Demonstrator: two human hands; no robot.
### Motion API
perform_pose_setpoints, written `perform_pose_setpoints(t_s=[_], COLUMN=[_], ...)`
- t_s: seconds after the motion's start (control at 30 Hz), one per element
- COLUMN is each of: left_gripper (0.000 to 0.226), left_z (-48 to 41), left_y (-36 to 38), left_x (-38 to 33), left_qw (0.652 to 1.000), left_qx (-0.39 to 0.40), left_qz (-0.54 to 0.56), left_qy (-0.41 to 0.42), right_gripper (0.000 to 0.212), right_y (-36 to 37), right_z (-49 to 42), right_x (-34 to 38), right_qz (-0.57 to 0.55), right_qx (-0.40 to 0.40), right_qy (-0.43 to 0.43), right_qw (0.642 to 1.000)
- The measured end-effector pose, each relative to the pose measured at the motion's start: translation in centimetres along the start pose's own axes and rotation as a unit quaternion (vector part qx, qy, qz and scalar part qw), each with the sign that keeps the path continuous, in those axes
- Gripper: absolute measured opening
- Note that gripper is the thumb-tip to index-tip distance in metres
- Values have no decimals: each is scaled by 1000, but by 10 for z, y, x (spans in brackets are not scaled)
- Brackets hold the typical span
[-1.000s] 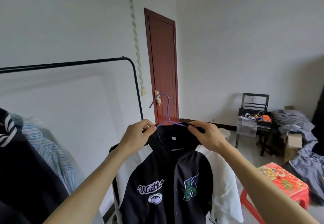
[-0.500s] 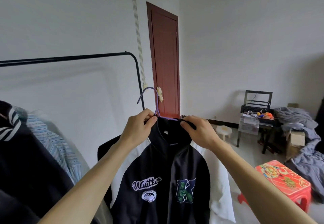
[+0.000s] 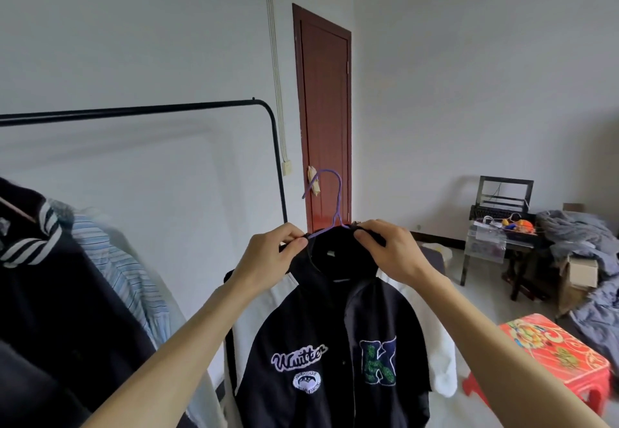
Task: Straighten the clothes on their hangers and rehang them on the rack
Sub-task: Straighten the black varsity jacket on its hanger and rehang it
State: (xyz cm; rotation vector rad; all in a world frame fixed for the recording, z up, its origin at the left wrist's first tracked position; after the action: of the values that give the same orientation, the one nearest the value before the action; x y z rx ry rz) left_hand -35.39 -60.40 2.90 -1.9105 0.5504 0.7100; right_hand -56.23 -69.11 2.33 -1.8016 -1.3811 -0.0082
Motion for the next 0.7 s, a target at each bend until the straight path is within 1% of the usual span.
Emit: perform_pose_setpoints(t_s=[0.13,0.3,0.43,0.57,0.63,0.7], left_gripper=[12,12,13,9,7,9], left_z=[-3,2,6,15,21,25], left_y=[2,2,1,-4,-6,-8], left_x=[5,14,26,39,44,47], left_qw=[1000,1000,1000,999,999,998], left_qx=[3,-4,-10,-5,-13,-30], left_qz=[-6,-9,-15,1,12,24], left_qy=[-10,-13,-26,-37,-46,-53], right_gripper=[18,13,15,17,16,14], right_y=[1,-3,-3,-5,-6,-1], right_z=[5,25,38,45,47,50], right_x=[-6,-24,-43,-41,-39,-37], right_qz=[-9,19,44,79,79,74], right_qx=[25,13,8,-21,-36,-30], right_qy=[17,34,59,45,39,39], right_qw=[1000,999,997,996,995,996])
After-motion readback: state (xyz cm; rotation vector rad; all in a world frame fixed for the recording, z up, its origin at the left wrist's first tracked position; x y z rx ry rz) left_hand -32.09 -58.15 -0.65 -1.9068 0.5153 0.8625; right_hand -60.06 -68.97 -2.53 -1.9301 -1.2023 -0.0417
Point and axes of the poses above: each hand's wrist, its own z-axis away from the middle knuckle, its own y-axis out of the palm, x = y × z, the point moved 7 cm from there along -z, towards the middle knuckle, and after that the axes turned 8 degrees about -y, right-handed, at the moved point
